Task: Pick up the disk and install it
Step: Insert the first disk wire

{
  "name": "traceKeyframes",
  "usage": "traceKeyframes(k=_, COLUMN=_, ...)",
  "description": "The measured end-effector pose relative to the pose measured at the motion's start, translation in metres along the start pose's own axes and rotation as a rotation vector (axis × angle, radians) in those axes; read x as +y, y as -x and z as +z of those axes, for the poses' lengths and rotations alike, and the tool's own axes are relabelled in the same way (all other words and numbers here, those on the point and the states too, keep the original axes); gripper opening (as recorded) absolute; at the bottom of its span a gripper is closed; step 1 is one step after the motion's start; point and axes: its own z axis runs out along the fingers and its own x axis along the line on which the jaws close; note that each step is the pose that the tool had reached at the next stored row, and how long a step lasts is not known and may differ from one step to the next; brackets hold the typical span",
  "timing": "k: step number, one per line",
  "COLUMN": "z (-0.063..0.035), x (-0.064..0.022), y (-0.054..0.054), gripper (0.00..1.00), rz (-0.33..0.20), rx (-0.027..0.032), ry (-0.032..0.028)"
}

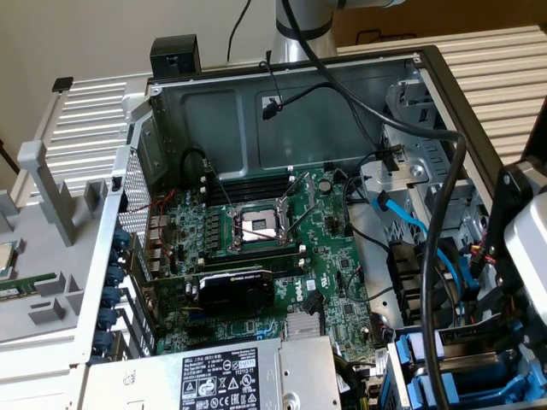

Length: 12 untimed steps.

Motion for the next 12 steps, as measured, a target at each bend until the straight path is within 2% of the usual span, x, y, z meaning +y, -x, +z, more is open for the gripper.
traceKeyframes(k=4, z=0.0002, x=-0.0018, y=-0.0007, gripper=0.34, rz=0.001, rx=-0.0061, ry=0.0037)
traceKeyframes(k=12, z=0.0003, x=-0.0019, y=-0.0008, gripper=0.34, rz=0.001, rx=-0.0063, ry=0.0038)
